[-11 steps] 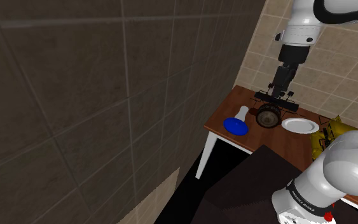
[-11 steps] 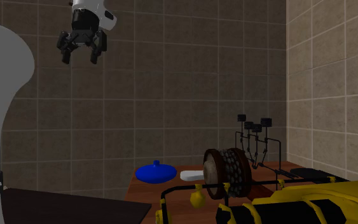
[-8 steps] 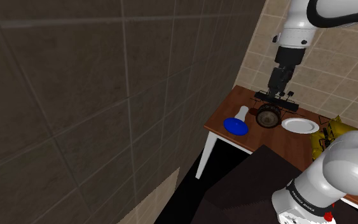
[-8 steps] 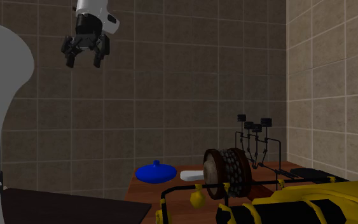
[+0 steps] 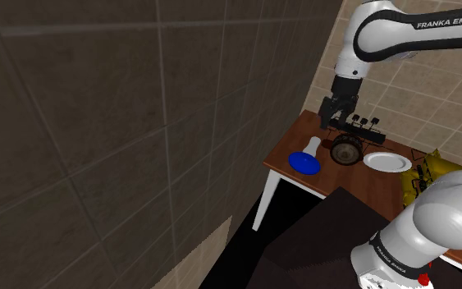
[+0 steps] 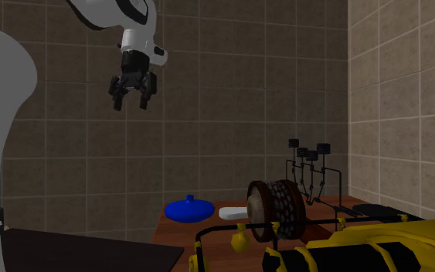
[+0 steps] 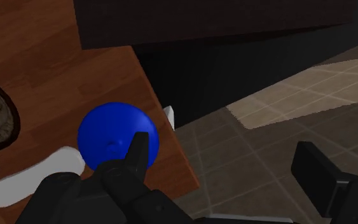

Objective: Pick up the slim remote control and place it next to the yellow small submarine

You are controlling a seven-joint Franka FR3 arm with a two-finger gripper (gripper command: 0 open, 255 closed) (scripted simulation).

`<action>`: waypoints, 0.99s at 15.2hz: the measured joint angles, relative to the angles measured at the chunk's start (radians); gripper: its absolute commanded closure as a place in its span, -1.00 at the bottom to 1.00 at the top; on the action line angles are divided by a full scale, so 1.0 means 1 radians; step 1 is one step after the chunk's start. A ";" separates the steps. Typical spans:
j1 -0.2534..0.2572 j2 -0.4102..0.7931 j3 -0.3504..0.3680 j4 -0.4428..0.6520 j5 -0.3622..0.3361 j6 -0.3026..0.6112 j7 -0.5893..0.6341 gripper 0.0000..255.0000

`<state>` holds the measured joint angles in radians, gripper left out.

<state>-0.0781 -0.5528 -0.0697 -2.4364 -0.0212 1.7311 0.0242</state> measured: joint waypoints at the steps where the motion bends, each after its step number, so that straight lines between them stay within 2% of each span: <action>1: -0.009 0.037 -0.006 0.011 -0.001 0.029 0.012 -1.00; 6: -0.053 0.182 -0.037 0.014 -0.004 0.192 0.075 -1.00; 15: -0.122 0.462 -0.105 0.106 0.021 0.417 0.165 -1.00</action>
<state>-0.2002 -0.0910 -0.1742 -2.3302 -0.0006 2.1482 0.1895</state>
